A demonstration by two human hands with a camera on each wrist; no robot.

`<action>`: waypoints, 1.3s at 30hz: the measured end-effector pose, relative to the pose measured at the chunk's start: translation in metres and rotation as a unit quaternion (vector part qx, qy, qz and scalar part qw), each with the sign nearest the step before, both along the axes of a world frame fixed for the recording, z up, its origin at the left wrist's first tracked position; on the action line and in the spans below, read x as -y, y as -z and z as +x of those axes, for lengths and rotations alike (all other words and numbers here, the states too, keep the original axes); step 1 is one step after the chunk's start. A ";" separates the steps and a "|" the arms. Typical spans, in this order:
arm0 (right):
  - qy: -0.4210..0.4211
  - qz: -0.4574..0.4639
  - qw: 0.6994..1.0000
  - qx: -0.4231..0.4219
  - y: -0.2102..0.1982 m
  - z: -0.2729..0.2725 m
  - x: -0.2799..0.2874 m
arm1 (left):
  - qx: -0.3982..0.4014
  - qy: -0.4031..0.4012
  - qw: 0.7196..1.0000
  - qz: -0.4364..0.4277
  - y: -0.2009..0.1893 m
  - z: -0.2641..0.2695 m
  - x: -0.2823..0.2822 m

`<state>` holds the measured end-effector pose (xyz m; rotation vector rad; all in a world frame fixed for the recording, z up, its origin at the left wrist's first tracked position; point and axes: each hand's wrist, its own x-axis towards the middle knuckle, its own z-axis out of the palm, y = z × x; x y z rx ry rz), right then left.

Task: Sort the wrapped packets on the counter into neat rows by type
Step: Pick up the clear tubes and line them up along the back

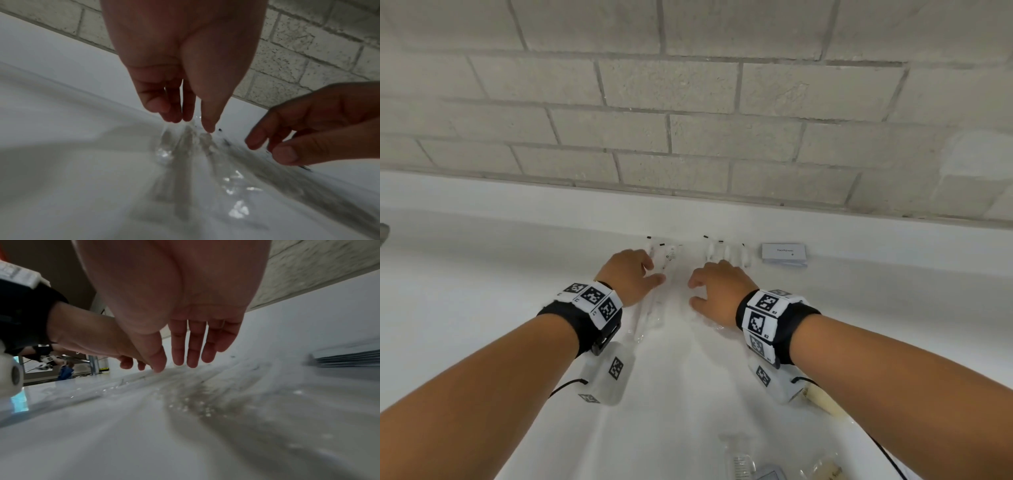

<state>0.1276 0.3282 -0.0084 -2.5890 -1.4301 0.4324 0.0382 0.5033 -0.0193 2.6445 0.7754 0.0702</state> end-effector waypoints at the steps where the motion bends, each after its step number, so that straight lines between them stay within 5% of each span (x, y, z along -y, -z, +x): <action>1: -0.018 0.000 1.000 -0.009 0.002 -0.005 -0.006 | -0.013 0.003 1.000 -0.004 0.003 -0.003 -0.001; 5: -0.081 -0.008 0.996 -0.021 0.010 -0.024 -0.028 | -0.020 0.006 1.000 -0.022 0.007 -0.011 -0.003; 11: -0.063 -0.020 0.997 -0.028 0.016 -0.021 -0.034 | -0.013 -0.026 0.998 -0.047 0.006 -0.021 -0.014; 21: 0.112 -0.028 0.992 -0.058 0.005 -0.020 -0.065 | -0.014 0.009 0.999 -0.039 0.000 -0.017 -0.004; 32: 0.321 0.095 0.899 -0.282 0.009 -0.007 -0.063 | -0.069 0.049 0.996 -0.020 -0.006 -0.011 0.003; 39: 0.249 0.036 0.948 -0.192 0.007 -0.020 -0.065 | -0.075 0.049 0.995 -0.045 -0.006 -0.009 0.006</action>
